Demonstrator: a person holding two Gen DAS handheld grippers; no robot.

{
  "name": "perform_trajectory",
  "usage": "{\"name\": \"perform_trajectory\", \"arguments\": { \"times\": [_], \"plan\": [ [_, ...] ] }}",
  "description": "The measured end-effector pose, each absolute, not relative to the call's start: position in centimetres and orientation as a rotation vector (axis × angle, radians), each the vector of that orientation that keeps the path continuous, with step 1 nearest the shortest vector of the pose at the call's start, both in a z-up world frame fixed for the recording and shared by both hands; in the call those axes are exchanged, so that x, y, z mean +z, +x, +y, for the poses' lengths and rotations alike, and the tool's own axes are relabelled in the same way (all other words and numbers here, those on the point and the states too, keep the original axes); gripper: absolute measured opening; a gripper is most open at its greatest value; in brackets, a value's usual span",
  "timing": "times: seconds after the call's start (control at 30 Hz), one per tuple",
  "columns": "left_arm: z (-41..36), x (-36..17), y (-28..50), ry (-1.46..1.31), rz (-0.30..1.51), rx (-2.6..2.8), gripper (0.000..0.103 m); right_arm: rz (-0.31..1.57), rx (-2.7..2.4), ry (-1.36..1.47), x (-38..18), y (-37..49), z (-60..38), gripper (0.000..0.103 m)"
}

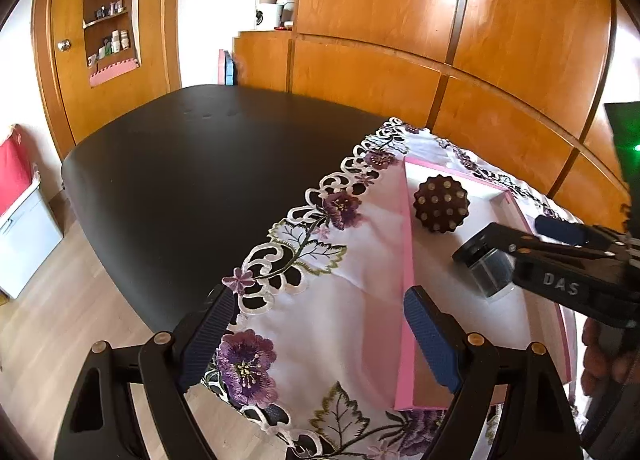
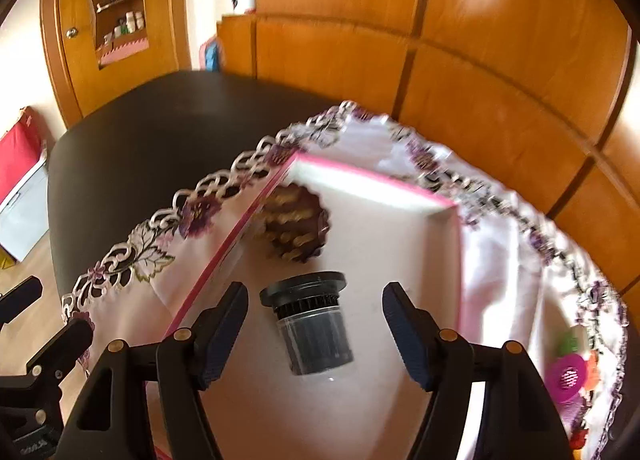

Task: Organize rigid objects
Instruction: 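Carry the black-lidded jar into the tray and release it with the right gripper, then move both tools back toward the toys beside the tray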

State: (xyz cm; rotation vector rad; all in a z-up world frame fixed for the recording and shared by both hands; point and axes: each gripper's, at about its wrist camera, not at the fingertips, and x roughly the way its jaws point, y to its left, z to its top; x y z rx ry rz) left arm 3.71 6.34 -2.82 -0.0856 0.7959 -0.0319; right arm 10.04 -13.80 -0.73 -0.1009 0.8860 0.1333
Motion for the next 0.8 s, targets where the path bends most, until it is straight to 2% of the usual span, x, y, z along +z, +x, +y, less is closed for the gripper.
{"name": "perform_trajectory", "arguments": {
  "times": [0.8],
  "plan": [
    [1.9,-0.8,2.7,-0.016,0.766,-0.131,0.087,0.686,0.017,-0.091,5.4,4.3,-19.0,0.072]
  ]
}}
